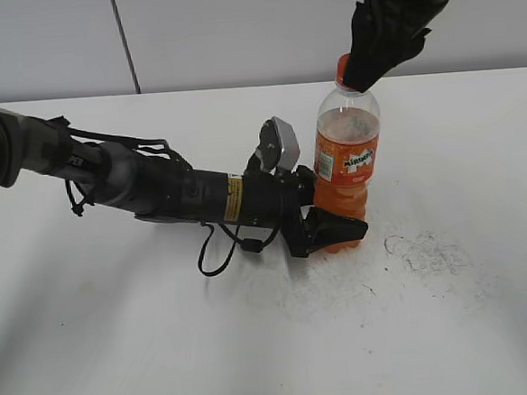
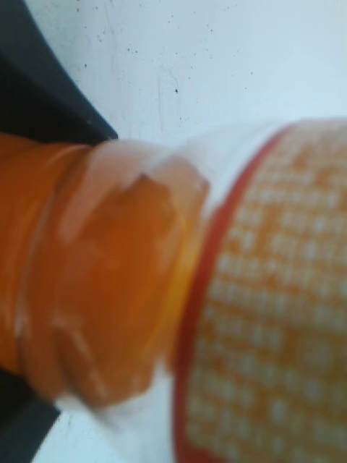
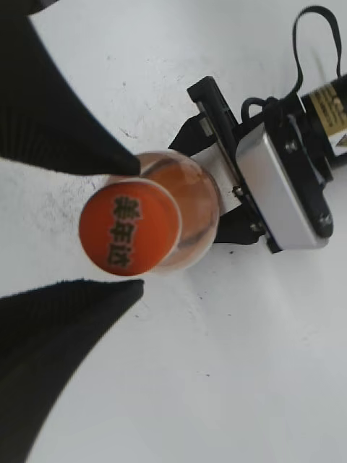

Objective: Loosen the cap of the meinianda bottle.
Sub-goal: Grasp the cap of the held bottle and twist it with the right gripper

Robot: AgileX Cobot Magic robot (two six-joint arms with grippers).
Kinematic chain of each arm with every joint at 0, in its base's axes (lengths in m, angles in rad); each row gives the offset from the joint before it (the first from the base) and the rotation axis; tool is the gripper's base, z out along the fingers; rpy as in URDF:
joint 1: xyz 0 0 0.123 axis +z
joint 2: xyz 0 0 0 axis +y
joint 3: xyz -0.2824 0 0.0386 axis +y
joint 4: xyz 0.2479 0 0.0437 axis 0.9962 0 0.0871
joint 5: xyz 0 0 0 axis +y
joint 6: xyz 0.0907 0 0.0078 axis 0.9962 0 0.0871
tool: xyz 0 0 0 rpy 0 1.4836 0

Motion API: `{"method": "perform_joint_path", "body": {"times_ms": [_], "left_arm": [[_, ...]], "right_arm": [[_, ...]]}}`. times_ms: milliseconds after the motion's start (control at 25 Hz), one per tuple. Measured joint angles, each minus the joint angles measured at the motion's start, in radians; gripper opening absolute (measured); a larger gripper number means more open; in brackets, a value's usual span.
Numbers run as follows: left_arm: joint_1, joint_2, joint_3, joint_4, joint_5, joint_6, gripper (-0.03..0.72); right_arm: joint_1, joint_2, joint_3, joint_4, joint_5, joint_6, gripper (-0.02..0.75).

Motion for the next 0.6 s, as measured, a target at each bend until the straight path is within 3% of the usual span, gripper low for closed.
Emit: {"method": "perform_joint_path", "body": {"times_ms": [40, 160, 280, 440, 600], "left_arm": [[0.0, 0.0, -0.001, 0.0, -0.001, -0.006, 0.545], [0.0, 0.0, -0.001, 0.0, 0.0, -0.01, 0.545], [0.0, 0.0, -0.001, 0.001, 0.0, -0.012, 0.545], [0.0, 0.0, -0.001, 0.001, 0.0, -0.013, 0.545], [0.0, 0.0, -0.001, 0.001, 0.0, -0.013, 0.545]], "right_arm": [[0.0, 0.0, 0.0, -0.007, 0.0, 0.049, 0.349], [0.0, 0.0, 0.002, -0.017, -0.013, 0.363, 0.565], [0.0, 0.0, 0.002, -0.017, -0.025, 0.686, 0.631], [0.0, 0.0, 0.002, -0.014, -0.035, 0.879, 0.552], [0.0, 0.0, 0.003, -0.008, -0.038, 0.885, 0.325]]}}
